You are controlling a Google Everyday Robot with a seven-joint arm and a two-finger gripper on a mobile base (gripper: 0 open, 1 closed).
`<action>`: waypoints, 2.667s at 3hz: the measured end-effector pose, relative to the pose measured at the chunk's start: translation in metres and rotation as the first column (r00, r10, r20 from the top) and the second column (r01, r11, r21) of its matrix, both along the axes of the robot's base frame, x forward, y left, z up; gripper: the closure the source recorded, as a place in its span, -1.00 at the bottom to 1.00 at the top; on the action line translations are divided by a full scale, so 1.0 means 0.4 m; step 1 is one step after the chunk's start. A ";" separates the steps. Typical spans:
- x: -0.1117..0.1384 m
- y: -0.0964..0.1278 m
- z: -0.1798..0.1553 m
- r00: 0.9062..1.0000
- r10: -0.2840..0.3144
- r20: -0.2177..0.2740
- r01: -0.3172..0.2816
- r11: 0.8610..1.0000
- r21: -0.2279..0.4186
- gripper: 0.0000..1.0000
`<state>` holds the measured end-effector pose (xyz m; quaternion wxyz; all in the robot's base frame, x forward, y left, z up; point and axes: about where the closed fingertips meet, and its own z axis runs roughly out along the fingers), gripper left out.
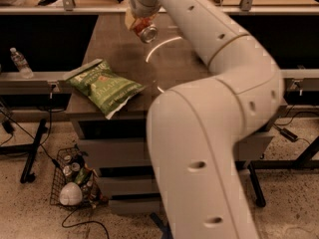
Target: Place coke can upright
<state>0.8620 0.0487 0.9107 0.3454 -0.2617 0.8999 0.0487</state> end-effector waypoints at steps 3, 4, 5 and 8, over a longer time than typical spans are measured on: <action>-0.295 -0.067 0.173 0.895 0.259 0.363 -0.352 0.910 0.220 1.00; -0.308 -0.118 0.117 0.879 0.188 0.438 -0.367 0.854 0.370 1.00; -0.340 -0.167 0.141 0.860 0.167 0.483 -0.389 0.828 0.405 1.00; -0.354 -0.195 0.156 0.825 0.147 0.545 -0.413 0.815 0.406 1.00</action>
Offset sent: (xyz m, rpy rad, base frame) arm -0.1747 -0.0568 0.0921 0.4145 -0.5115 0.3726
